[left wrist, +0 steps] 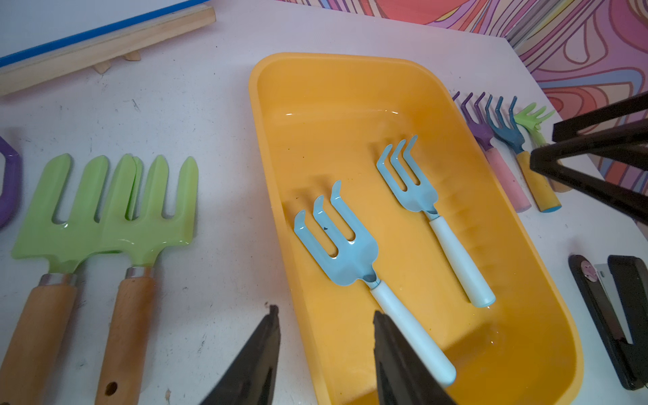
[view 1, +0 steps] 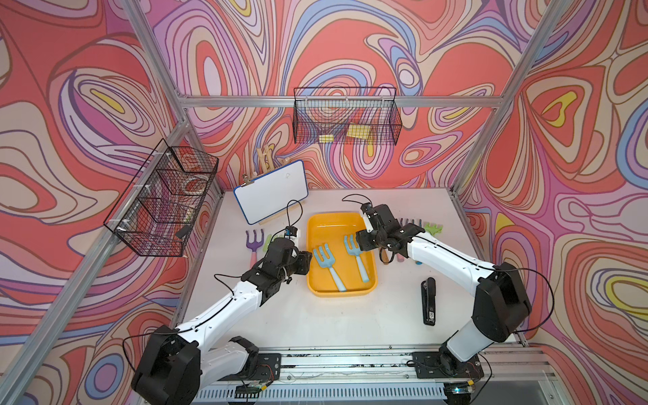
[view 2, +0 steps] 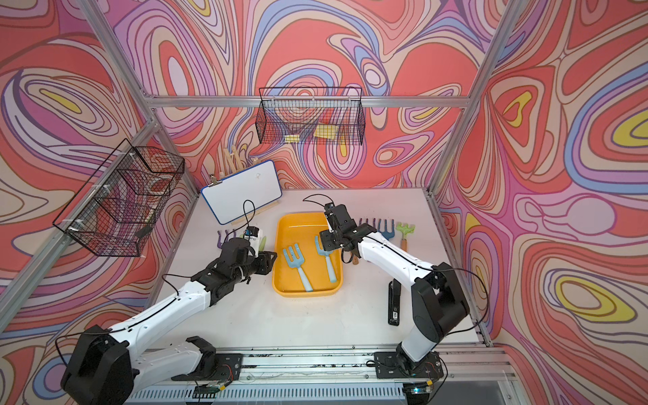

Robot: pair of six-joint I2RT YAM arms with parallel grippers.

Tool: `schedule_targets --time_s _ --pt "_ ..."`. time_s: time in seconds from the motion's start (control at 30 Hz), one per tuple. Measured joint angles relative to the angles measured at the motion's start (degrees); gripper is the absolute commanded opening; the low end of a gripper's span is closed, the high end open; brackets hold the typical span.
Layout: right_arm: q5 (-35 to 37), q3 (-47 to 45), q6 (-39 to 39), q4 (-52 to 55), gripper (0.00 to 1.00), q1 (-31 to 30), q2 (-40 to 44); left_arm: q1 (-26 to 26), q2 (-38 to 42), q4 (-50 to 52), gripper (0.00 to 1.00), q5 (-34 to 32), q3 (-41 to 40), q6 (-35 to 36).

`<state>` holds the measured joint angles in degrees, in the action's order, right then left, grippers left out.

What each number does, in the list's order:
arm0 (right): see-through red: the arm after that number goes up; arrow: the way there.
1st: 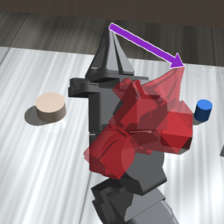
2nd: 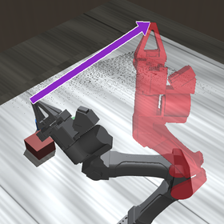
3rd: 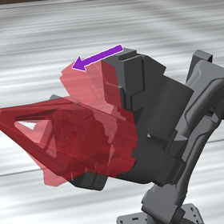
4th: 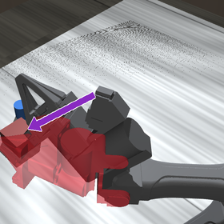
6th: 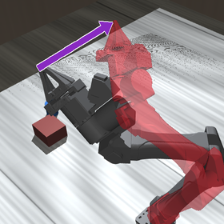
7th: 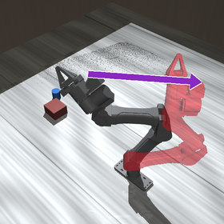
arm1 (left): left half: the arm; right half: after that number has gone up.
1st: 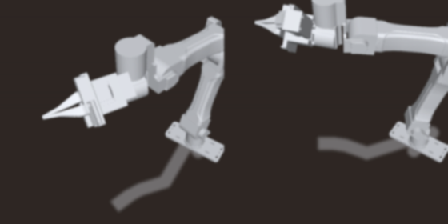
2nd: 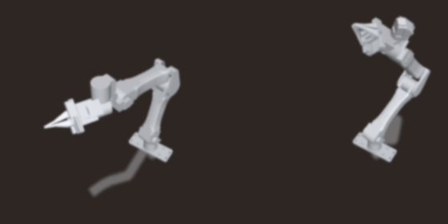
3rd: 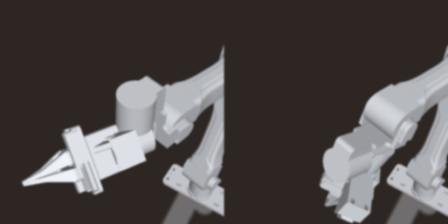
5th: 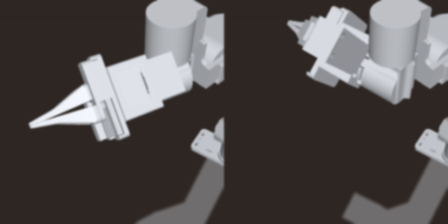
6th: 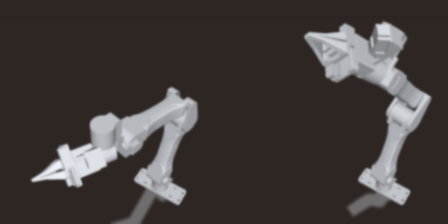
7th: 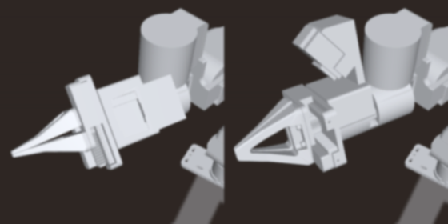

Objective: Take the hand rake out of the storage box
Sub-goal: Pick up the rake from the storage box.

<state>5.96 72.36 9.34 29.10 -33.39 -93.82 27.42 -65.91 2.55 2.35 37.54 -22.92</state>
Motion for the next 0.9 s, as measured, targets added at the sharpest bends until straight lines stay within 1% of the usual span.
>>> schedule_targets --time_s 0.17,0.33,0.5,0.67,0.9 --pt "1.1 0.8 -0.1 1.6 0.57 -1.5 -2.4 0.0 -0.1 0.0 0.48 0.0 0.0 0.0" --pt "2.4 2.0 0.2 4.2 0.54 -2.1 -5.4 0.0 -0.1 0.0 0.48 0.0 0.0 0.0" --pt "1.9 3.8 0.4 6.3 0.53 -2.1 -7.7 0.0 -0.1 0.0 0.48 0.0 0.0 0.0" --pt "1.0 4.6 0.6 7.5 0.49 -2.3 -9.7 0.0 -0.1 0.0 0.48 0.0 0.0 0.0" --pt "0.6 6.8 0.8 9.8 0.49 -2.3 -13.5 0.0 -0.1 0.0 0.48 0.0 0.0 0.0"
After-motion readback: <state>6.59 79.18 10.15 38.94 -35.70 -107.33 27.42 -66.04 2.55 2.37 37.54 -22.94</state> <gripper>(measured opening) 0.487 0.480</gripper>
